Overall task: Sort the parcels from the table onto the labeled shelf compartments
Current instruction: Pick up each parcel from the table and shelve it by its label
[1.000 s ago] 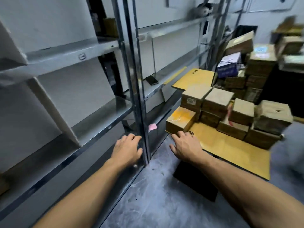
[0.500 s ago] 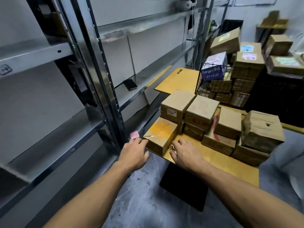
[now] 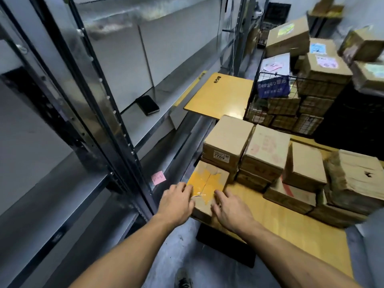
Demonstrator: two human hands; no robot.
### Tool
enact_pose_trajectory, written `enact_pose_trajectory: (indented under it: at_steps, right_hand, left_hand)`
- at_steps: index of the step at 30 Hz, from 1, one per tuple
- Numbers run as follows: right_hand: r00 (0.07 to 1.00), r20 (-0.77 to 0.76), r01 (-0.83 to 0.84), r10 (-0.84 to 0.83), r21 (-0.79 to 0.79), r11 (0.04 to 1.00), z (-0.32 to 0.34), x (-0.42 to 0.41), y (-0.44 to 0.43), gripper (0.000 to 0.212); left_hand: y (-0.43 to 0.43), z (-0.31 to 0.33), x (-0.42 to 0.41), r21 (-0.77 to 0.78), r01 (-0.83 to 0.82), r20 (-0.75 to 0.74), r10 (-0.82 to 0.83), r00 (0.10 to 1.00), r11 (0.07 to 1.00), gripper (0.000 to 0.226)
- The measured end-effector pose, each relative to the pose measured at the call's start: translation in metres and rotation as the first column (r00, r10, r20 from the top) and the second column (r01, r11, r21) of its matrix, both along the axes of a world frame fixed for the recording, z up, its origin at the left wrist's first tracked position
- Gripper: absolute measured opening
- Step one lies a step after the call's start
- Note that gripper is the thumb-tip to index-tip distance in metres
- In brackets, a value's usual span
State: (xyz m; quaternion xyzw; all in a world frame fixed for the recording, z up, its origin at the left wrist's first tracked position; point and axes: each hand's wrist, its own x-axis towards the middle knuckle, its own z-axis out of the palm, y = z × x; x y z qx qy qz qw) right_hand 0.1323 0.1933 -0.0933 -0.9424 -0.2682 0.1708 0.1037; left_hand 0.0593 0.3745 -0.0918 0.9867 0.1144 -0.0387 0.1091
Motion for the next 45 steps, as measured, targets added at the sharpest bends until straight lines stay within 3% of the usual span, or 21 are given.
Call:
enact_pose_trajectory:
  at_steps: [5, 10, 15, 22, 25, 28, 32, 37, 40, 45]
  right_hand:
    - [0.995, -0.078, 0.069, -0.067, 0.030, 0.997, -0.011, 0.000, 0.013, 0.044]
    - [0.964, -0.211, 0.195, -0.164, 0.134, 0.972, -0.022, 0.000, 0.012, 0.046]
    - [0.920, -0.342, 0.300, -0.193, 0.296, 0.907, -0.029, 0.000, 0.012, 0.049]
    - [0.887, -0.431, 0.375, -0.164, 0.466, 0.802, -0.014, -0.001, -0.009, 0.029]
    - [0.893, -0.432, 0.350, -0.122, 0.501, 0.791, -0.010, -0.002, -0.027, 0.028]
    - [0.902, -0.431, 0.294, -0.032, 0.560, 0.775, -0.002, -0.008, -0.051, 0.040]
    - [0.880, -0.463, 0.260, 0.110, 0.662, 0.703, 0.012, -0.016, -0.076, 0.048]
    - [0.849, -0.444, 0.175, 0.287, 0.749, 0.639, 0.026, -0.034, -0.096, 0.046]
    - [0.858, -0.400, 0.102, 0.322, 0.747, 0.657, 0.027, -0.041, -0.105, 0.045]
    - [0.851, -0.392, 0.021, 0.349, 0.690, 0.723, 0.034, -0.047, -0.105, 0.040]
  left_hand:
    - [0.014, -0.018, 0.010, -0.098, -0.001, -0.036, -0.003, 0.999, 0.995, 0.042]
    - [0.015, -0.032, 0.005, -0.342, -0.088, -0.110, 0.054, 0.992, 0.936, 0.049]
    - [0.000, -0.031, 0.004, -0.446, -0.189, -0.036, 0.194, 0.980, 0.875, 0.050]
    - [-0.047, -0.009, -0.021, -0.650, -0.269, 0.118, 0.445, 0.888, 0.710, 0.060]
    - [-0.071, -0.001, -0.035, -0.704, -0.253, 0.209, 0.534, 0.819, 0.664, 0.051]
    - [-0.097, 0.014, -0.054, -0.776, -0.233, 0.283, 0.653, 0.702, 0.586, 0.038]
    - [-0.120, 0.032, -0.078, -0.805, -0.217, 0.354, 0.741, 0.571, 0.552, 0.029]
    - [-0.148, 0.033, -0.107, -0.860, -0.235, 0.263, 0.788, 0.557, 0.453, 0.065]
    - [-0.172, 0.040, -0.121, -0.914, -0.184, 0.218, 0.819, 0.531, 0.363, 0.062]
    - [-0.196, 0.052, -0.142, -0.875, -0.244, 0.285, 0.851, 0.440, 0.419, 0.064]
